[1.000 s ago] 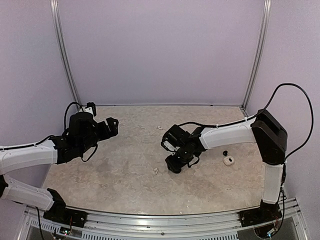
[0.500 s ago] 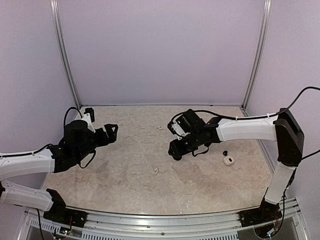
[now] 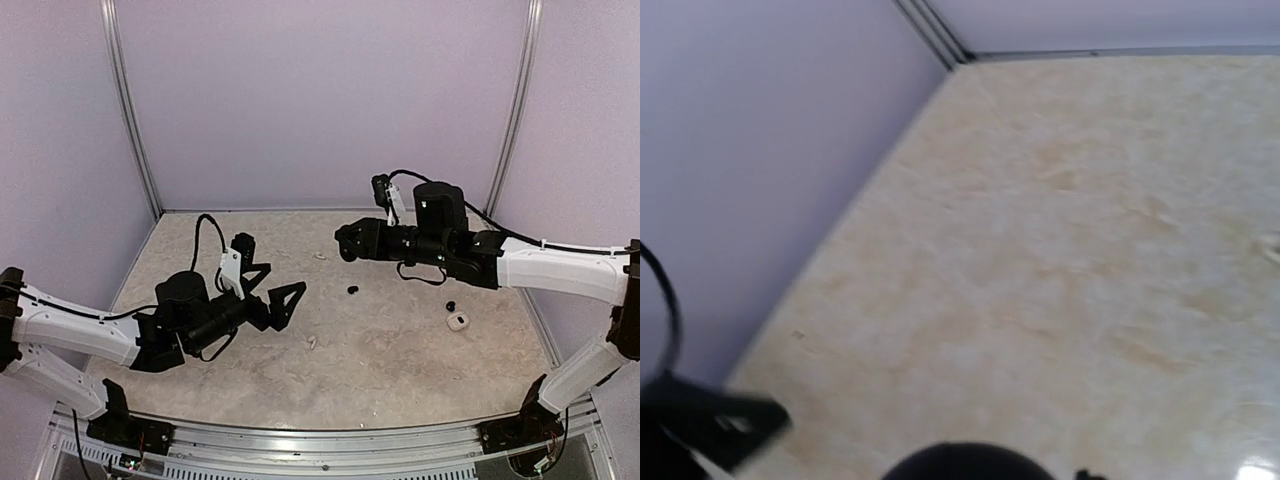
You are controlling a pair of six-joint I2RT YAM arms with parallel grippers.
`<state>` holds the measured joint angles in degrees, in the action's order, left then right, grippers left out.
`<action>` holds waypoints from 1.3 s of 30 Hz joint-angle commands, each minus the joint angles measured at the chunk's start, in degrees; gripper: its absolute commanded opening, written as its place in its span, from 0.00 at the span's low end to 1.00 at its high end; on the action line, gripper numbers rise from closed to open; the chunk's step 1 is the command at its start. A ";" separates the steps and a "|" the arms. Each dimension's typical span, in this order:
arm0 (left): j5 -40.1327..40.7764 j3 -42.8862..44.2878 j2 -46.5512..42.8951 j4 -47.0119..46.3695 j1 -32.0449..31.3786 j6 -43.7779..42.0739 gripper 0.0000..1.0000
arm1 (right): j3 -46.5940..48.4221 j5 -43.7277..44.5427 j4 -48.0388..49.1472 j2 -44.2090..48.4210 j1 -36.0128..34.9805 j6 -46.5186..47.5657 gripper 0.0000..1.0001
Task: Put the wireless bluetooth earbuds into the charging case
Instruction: Pass from the right arm to the left
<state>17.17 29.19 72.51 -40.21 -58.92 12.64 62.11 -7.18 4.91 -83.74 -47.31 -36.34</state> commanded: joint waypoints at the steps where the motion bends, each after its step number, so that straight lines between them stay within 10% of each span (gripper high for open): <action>1: 2.16 2.25 4.94 -13.74 -4.66 -9.66 0.99 | -3.10 -2.90 10.42 2.01 -0.02 -7.18 0.42; 39: 15.95 22.32 27.13 -15.78 -8.54 -18.89 0.52 | -11.91 1.87 24.83 3.24 -5.32 -15.34 0.42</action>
<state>30.50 49.30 98.32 -57.10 -67.22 -5.30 51.05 -5.91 27.05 -81.87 -52.03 -50.94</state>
